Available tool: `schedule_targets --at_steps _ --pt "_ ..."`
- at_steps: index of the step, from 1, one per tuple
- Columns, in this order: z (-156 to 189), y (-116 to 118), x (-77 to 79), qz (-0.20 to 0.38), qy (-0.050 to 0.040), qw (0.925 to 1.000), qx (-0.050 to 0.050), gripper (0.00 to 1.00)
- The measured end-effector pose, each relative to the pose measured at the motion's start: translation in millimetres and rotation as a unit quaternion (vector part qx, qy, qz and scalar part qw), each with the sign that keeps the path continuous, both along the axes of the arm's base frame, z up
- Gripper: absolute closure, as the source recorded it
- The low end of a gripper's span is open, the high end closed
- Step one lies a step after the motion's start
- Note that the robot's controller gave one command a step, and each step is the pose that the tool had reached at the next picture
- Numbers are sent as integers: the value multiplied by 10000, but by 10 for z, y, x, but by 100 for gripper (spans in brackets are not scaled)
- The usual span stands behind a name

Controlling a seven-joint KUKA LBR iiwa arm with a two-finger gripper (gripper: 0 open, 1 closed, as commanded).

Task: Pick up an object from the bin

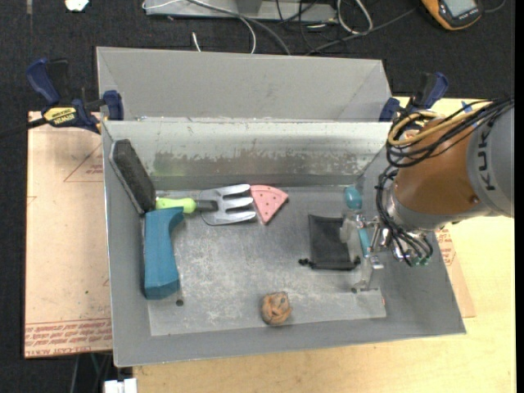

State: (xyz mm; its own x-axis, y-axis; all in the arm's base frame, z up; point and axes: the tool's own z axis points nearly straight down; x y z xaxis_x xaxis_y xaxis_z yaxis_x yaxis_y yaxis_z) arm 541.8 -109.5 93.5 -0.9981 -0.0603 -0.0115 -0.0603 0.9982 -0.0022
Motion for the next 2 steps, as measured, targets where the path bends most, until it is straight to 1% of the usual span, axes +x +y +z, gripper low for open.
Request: schedule_targets --at_steps 1,2 --pt "-210 299 8 219 18 9998 5 0" --pt "-224 484 1 44 10 10000 15 100"
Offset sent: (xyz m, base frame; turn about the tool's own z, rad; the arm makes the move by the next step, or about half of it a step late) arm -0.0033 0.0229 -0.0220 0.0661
